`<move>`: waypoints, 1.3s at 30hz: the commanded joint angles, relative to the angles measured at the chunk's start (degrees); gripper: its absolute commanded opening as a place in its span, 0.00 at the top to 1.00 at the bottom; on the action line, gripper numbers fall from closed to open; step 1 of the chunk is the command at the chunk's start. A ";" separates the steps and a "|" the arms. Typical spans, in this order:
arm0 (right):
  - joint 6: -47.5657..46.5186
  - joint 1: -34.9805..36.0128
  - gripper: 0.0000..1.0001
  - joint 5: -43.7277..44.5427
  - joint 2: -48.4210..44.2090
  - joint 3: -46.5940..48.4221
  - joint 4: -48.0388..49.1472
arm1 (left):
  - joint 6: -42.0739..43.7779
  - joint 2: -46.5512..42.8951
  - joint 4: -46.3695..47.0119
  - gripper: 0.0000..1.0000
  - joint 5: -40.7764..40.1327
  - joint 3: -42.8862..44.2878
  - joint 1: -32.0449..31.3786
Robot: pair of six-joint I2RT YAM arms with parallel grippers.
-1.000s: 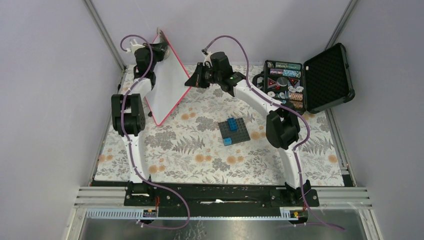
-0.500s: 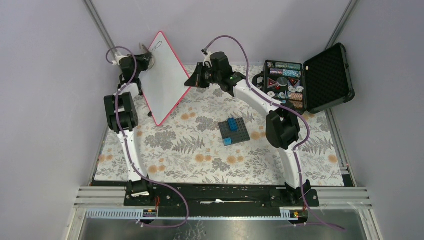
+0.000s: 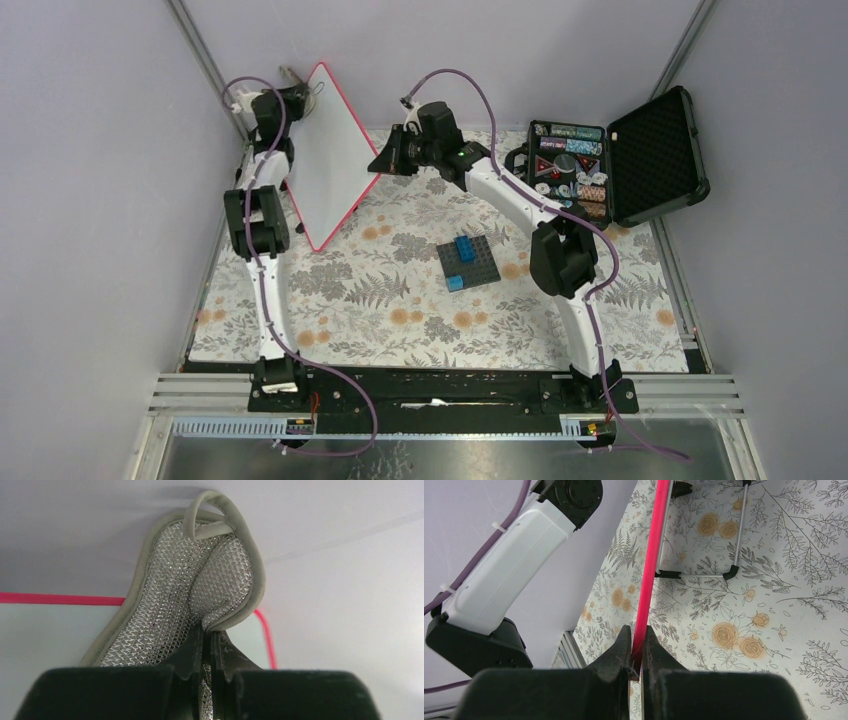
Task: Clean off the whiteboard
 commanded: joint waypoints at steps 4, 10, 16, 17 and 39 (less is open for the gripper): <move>-5.96 6.40 1.00 -15.80 1.12 2.32 0.35 | -1.95 -1.38 3.00 1.00 -2.28 7.47 -11.04; -6.22 6.41 1.00 -15.63 0.51 1.49 0.38 | 2.07 -1.17 -0.43 1.00 -4.24 8.87 -9.59; -6.49 6.44 1.00 -15.39 0.44 1.18 0.39 | 0.64 -0.49 0.86 1.00 -1.97 3.27 -3.67; -6.78 6.47 1.00 -15.10 0.19 0.89 0.40 | 0.94 -0.60 0.72 1.00 -1.84 2.07 -2.59; -13.52 6.41 1.00 -15.09 -2.46 -3.37 -2.03 | -8.28 -2.28 6.82 1.00 0.56 3.97 -5.87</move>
